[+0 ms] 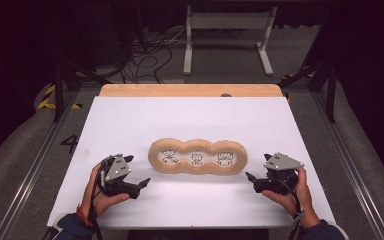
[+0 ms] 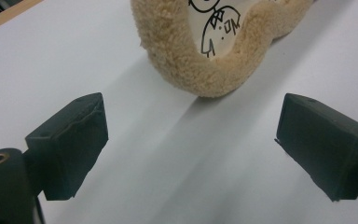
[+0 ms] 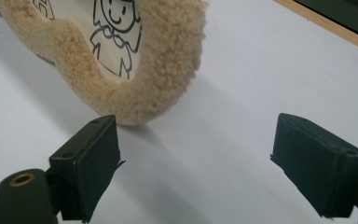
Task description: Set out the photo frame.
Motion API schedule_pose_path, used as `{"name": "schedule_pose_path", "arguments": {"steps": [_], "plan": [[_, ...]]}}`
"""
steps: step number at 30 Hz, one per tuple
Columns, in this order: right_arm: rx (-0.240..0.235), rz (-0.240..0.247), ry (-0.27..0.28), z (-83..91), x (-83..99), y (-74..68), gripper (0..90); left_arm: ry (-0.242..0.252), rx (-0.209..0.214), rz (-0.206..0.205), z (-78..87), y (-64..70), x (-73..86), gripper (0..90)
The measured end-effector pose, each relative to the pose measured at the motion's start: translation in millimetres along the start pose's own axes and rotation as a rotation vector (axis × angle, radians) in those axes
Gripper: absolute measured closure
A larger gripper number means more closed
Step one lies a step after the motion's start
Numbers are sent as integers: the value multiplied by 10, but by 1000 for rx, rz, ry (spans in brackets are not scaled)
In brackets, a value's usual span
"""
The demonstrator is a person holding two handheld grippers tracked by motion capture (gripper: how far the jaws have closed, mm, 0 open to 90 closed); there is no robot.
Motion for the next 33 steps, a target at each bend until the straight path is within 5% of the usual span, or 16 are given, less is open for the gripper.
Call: {"name": "schedule_pose_path", "arguments": {"steps": [18, 33], "plan": [[37, -65, -5, 141, 306, 183, 144, 9, 8, 42, 239, -38, 304, 93], [93, -127, 25, 259, 552, 342, 140, 20, -8, 127, 398, -153, 590, 94]]}}
Point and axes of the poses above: each handheld gripper's, and its own axes: z roughly backward along the jaws, x roughly out of its underside, y roughly to its right, the point moved 9 cm from there along -z, roughly forward along the jaws, and after that the axes turned 10 degrees about -z, right-handed, at the moved point
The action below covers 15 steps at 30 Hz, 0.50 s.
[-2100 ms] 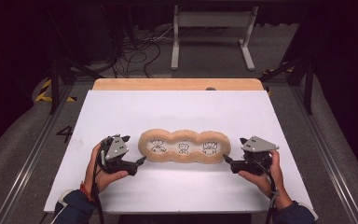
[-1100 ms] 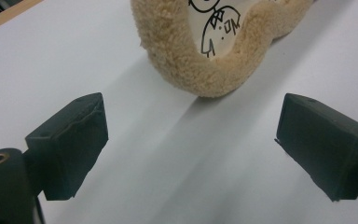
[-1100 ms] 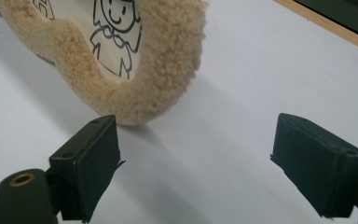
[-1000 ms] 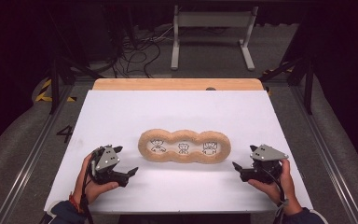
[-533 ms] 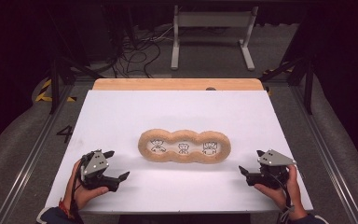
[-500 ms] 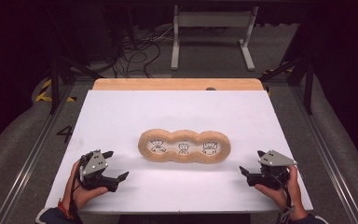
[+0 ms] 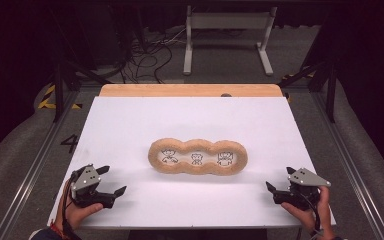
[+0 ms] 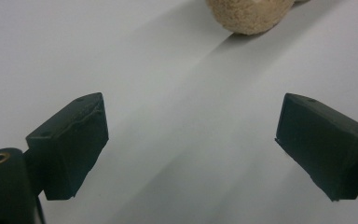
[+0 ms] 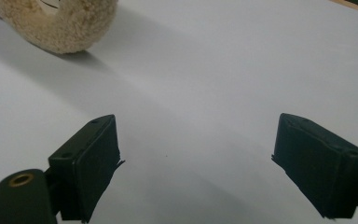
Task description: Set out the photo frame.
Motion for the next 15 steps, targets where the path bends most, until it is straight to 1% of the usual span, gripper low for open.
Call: {"name": "schedule_pose_path", "arguments": {"steps": [3, 5, 6, 7, 8, 9, 10, 13, 15], "plan": [[-2, 2, 7, 14, 37, 6, 139, 3, -1, 18, 26, -42, 70, 100], [3, 6, 10, 17, 56, 15, 139, 7, 1, 18, 35, -46, 87, 105], [3, 10, 12, 19, 71, 25, 139, 5, -5, 20, 51, -52, 111, 105], [-22, -29, 25, 35, 87, 36, 140, 18, -4, 26, 77, -70, 130, 105], [-22, -29, 25, 35, 87, 36, 140, 18, -4, 26, 77, -70, 130, 105], [-15, -49, 28, 48, 103, 69, 136, 31, -10, 43, 90, -85, 134, 102], [-11, -48, 29, 53, 108, 77, 134, 33, -12, 50, 95, -91, 136, 100], [-10, -50, 31, 64, 124, 93, 132, 34, -11, 53, 89, -78, 130, 95], [-9, -57, 36, 71, 125, 103, 131, 34, -13, 41, 78, -77, 120, 93]]}}
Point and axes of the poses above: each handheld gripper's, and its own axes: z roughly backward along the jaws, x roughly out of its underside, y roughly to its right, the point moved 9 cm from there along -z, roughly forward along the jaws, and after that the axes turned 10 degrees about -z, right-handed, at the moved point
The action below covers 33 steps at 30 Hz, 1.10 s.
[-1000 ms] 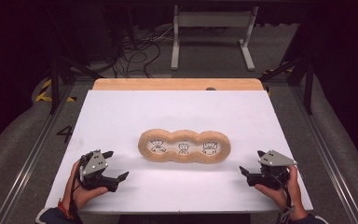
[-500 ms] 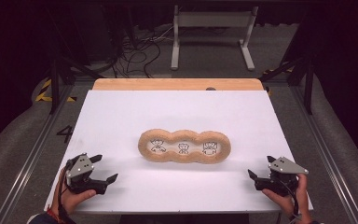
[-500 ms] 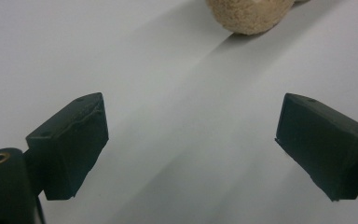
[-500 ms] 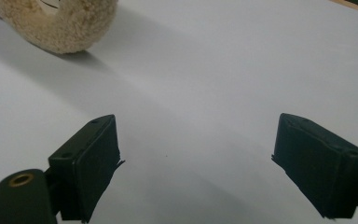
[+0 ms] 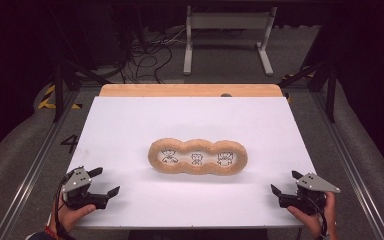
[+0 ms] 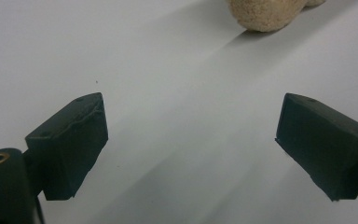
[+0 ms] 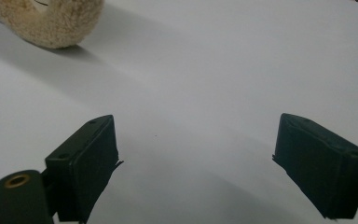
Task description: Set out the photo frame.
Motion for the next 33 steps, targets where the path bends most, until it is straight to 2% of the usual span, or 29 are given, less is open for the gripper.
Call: {"name": "schedule_pose_path", "arguments": {"steps": [7, 20, 28, 33], "plan": [[17, 23, -8, -15, -12, -31, 128, -16, 4, -30, -20, 21, -8, 90], [17, 35, -19, -31, -2, -71, 127, -7, 9, -37, -30, 59, -35, 88], [38, 27, 0, 8, -29, -18, 123, -17, 10, -42, -49, 60, -33, 88], [43, 27, -9, -9, -16, -2, 122, -21, 15, -42, -69, 57, -27, 89]]}}
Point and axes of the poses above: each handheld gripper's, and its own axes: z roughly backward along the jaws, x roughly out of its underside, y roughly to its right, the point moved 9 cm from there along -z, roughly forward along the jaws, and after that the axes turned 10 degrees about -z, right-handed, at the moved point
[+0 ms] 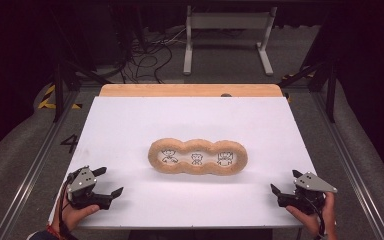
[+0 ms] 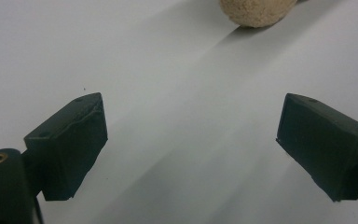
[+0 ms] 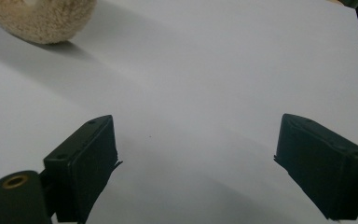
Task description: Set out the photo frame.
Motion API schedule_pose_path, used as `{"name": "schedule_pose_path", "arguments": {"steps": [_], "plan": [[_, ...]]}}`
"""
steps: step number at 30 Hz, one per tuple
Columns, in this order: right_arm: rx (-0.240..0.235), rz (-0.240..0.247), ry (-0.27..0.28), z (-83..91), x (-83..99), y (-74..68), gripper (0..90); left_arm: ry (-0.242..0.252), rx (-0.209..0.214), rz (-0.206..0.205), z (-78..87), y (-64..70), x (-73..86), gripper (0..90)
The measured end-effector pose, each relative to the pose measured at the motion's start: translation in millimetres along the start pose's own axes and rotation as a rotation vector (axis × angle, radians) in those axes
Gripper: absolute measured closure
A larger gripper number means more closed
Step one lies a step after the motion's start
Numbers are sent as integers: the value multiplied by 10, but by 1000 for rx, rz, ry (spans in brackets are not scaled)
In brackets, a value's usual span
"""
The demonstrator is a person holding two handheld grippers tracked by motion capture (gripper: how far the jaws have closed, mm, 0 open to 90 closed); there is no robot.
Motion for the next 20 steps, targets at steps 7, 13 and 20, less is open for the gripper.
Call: {"name": "schedule_pose_path", "arguments": {"steps": [7, 13, 20], "plan": [[-24, 0, 6, -4, -5, -30, 104, -14, -1, -6, -15, 7, 3, 88], [-37, -2, 18, 10, -14, -44, 97, -17, -1, 0, -22, -1, 9, 89], [-45, 1, 18, 18, -11, -62, 97, -18, -5, 6, -20, -7, 11, 90]]}}
Point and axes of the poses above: each handheld gripper's, and its own axes: z roughly backward along the jaws, x roughly out of its underside, y roughly to its right, the point moved 9 cm from there along -z, roughly forward along the jaws, and after that the axes turned 10 degrees about -z, right-handed, at the moved point
